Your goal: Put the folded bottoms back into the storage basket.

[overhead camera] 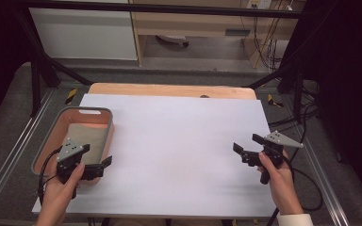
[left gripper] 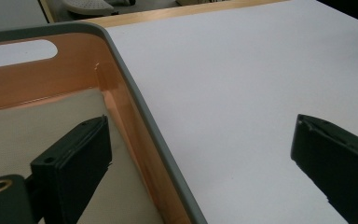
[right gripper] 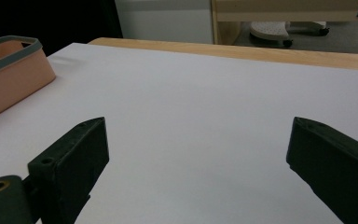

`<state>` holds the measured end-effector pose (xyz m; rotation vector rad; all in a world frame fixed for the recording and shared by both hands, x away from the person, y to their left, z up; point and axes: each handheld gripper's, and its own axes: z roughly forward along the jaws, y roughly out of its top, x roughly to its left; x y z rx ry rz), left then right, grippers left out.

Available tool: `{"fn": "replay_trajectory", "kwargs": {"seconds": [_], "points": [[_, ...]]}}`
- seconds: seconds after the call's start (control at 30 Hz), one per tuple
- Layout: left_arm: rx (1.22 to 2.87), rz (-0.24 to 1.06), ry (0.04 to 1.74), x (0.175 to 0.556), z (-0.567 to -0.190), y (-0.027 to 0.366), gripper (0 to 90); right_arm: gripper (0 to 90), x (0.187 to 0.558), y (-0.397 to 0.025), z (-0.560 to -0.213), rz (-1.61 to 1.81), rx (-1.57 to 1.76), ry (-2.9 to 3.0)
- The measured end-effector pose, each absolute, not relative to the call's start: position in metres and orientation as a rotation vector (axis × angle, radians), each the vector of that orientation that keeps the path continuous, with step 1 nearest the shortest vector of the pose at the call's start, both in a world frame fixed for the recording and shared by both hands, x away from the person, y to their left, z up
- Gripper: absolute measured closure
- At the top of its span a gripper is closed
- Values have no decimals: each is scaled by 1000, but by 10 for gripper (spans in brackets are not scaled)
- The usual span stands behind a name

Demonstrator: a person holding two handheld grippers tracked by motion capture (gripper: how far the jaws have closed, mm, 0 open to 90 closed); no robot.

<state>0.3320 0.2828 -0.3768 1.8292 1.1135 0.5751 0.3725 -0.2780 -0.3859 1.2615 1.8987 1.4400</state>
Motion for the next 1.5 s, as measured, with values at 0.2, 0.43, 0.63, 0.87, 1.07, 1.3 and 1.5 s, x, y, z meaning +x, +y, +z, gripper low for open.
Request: {"fn": "replay_trajectory", "kwargs": {"seconds": [0.2, 0.43, 0.63, 0.87, 1.07, 1.3, 1.5], "points": [[1831, 575, 1108, 332, -377, 282, 54, 59, 364, -278, -396, 1444, 1264, 1894], [1831, 570, 1104, 332, -378, 281, 54, 58, 356, -278, -409, 1429, 1261, 1892], [1830, 566, 1098, 331, -378, 281, 54, 58, 350, -277, -416, 1429, 1265, 1896], [1831, 563, 1089, 331, -378, 279, 54, 58, 345, -274, -423, 1434, 1259, 1909], [1836, 558, 1079, 331, -379, 278, 54, 55, 342, -269, -427, 1428, 1246, 1929], [1846, 550, 1060, 331, -380, 275, 55, 55, 340, -262, -433, 1416, 1214, 1960], [1865, 534, 1050, 326, -386, 275, 55, 55, 342, -254, -439, 1411, 1203, 1991]]}}
